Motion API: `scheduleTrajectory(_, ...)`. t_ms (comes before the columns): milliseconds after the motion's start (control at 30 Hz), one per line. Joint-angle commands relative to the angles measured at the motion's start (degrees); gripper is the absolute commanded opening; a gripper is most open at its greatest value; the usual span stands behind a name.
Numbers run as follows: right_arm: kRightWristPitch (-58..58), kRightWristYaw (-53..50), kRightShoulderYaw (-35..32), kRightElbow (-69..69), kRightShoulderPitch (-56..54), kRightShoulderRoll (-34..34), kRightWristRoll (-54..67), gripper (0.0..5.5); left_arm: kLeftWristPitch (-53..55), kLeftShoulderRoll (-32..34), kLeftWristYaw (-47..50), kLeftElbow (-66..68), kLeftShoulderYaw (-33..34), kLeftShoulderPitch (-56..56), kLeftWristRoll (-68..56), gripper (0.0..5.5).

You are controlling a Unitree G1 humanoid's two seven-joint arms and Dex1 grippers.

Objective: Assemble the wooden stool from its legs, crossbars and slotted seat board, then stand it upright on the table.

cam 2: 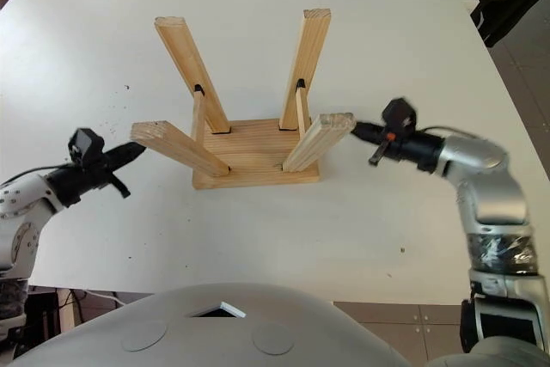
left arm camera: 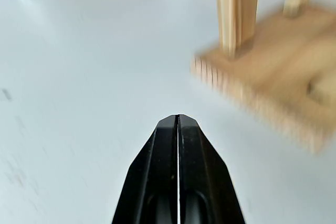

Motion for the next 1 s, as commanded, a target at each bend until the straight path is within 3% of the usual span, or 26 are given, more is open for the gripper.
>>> scheduleTrajectory(33,-2.44,-1.04,4.09,-3.24,5.02,1.47,-2.81,0.0,-2.27,-1.4,-2.23,-0.43,-5.67,1.42,1.74,0.02)
scheduleTrajectory(400,-2.8,1.53,7.86,-0.38,3.11,1.42,-4.49,0.0,-5.93,-3.38,-5.1,4.18,-14.22,-3.17,4.33,0.02)
scheduleTrajectory(833,-1.33,1.79,8.67,-2.85,3.47,2.22,-3.48,0.0,-4.85,-3.79,-5.29,0.91,-16.03,-2.25,3.22,0.02)
scheduleTrajectory(1000,5.03,4.12,7.23,-10.93,4.8,2.95,4.21,0.0,-1.71,-4.15,-5.18,-6.67,-15.73,-0.51,-0.66,0.02)
